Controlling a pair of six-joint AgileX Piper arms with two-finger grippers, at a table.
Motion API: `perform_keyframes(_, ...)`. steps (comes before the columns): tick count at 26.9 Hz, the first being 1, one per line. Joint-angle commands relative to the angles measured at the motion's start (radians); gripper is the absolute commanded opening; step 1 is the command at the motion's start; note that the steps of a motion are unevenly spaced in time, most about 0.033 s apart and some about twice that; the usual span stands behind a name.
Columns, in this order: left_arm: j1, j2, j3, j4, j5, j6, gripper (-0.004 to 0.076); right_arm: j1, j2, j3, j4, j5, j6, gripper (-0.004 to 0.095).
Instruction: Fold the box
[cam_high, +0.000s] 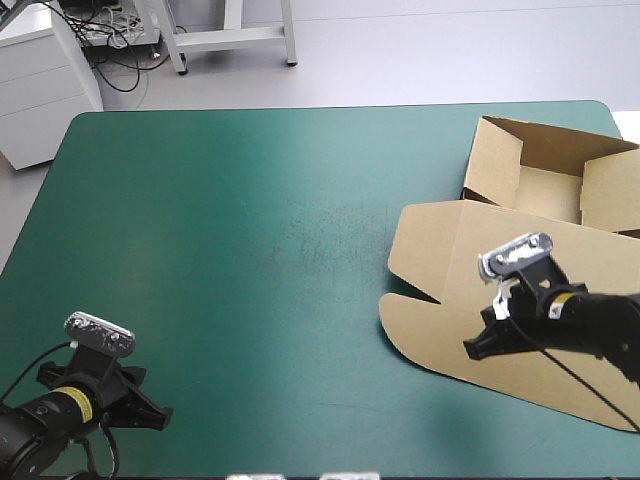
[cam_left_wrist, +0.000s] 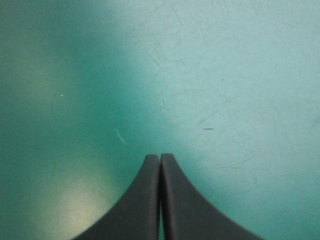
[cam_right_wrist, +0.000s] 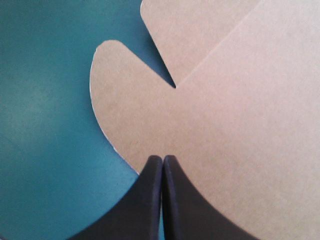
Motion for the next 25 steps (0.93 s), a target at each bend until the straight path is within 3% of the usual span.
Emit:
perform_keyframes(1,-0.004,-0.010,0.029,0.000,-0.054,-0.011,-0.0032,0.002,-0.139,0.111,0.012,-0.081,-0.001,-0.0022)
perform_keyframes(11,-0.004,-0.010,0.097,-0.014,-0.065,-0.011,-0.0032,0.002,-0.415,0.433,0.027,-0.130,0.010,-0.0023)
perform_keyframes(25,-0.004,-0.010,0.098,-0.080,0.000,-0.014,-0.0032,0.002,-0.436,0.430,0.027,-0.118,0.010,-0.0023)
